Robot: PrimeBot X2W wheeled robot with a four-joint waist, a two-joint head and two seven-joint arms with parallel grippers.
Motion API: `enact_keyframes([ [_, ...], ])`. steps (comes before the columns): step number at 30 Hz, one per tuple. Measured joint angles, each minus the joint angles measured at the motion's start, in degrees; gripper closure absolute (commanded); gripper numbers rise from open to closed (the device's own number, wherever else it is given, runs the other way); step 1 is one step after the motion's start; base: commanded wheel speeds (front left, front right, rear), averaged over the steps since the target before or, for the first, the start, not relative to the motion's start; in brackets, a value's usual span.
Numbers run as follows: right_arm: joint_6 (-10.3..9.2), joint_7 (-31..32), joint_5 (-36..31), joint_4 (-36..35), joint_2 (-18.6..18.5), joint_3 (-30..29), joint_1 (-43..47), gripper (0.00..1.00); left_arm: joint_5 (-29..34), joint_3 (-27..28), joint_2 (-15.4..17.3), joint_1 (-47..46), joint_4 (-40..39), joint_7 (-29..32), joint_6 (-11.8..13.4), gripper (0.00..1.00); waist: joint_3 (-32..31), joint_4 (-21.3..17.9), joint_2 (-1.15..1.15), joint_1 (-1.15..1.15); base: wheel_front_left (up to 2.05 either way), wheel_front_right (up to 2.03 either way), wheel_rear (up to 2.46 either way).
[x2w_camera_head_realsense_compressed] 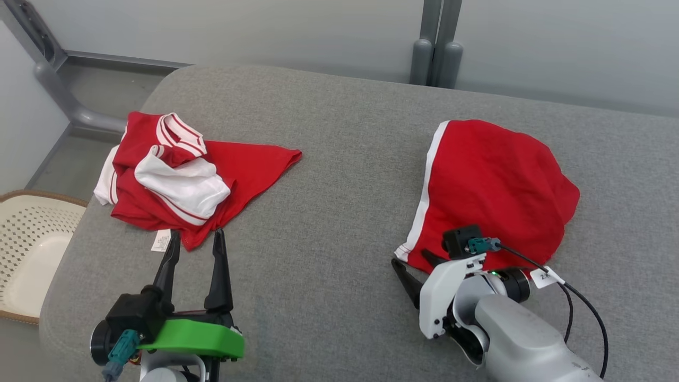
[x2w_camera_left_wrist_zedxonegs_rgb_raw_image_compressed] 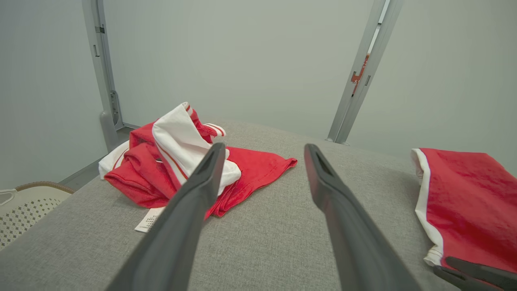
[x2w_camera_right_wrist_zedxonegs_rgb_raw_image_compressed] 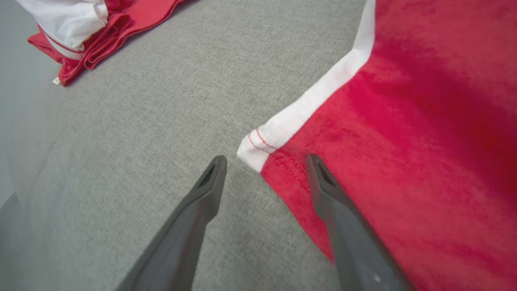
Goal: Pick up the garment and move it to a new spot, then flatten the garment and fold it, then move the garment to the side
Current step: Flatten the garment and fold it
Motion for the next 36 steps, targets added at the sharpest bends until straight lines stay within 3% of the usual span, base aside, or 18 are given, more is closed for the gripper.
enact_keyframes([
  [6,0.04,-0.3,-0.6,5.5,0.1,1.8,-3.2,0.01,-0.7,-0.5,0.0,-0.7,0.1,0.0,0.3,0.0,1.3,0.9,0.0,0.0,0.0,0.0,0.0],
  [7,0.05,-0.2,-0.5,5.9,0.1,2.1,-3.5,0.52,-0.7,-0.5,0.0,-0.8,0.1,0.0,0.3,0.0,1.5,1.0,0.0,0.0,0.0,0.0,0.0],
  [8,0.05,-0.2,-0.5,6.1,0.1,2.5,-3.7,0.95,-0.7,-0.5,0.0,-0.9,0.2,0.0,0.3,0.0,1.6,1.1,0.0,0.0,0.0,0.0,0.0],
  [9,0.04,-0.5,-0.5,6.2,0.0,2.9,-3.8,1.0,-0.8,-0.4,0.0,-0.9,0.3,0.0,0.3,0.0,1.7,1.0,0.0,0.0,0.0,0.0,0.0],
  [14,0.0,-3.9,0.6,4.6,-0.2,5.0,-3.6,1.0,-0.7,0.1,-0.1,-0.9,0.6,0.0,0.5,0.0,1.3,0.1,0.0,0.0,0.0,0.0,0.0],
  [19,0.0,-6.3,7.4,-3.3,0.0,6.9,-1.1,1.0,0.0,0.9,-0.1,-0.5,1.0,0.0,0.2,0.0,0.0,-2.0,0.0,0.0,0.0,0.0,0.0],
  [24,0.0,-4.9,12.3,-11.5,-0.9,9.3,2.3,1.0,0.5,1.9,-0.1,0.5,1.1,0.0,-0.1,0.0,-1.1,-5.3,0.0,0.0,0.0,0.0,0.0],
  [27,0.0,-1.5,15.6,-19.4,-5.6,12.0,4.6,1.0,0.6,2.2,-0.1,0.9,1.3,0.0,-0.3,0.0,-1.7,-7.7,0.0,0.0,0.0,0.0,0.0],
  [31,0.0,5.2,20.7,-31.4,-15.1,15.8,7.5,1.0,0.6,2.4,-0.1,1.4,1.5,0.0,-0.5,0.0,-2.3,-11.3,0.0,0.0,0.0,0.0,0.0],
  [36,0.0,12.7,22.1,-42.1,-27.6,18.8,8.4,1.0,0.8,2.8,-0.1,1.4,1.6,0.0,-0.5,0.0,-2.7,-15.6,0.0,0.0,0.0,0.0,0.0],
])
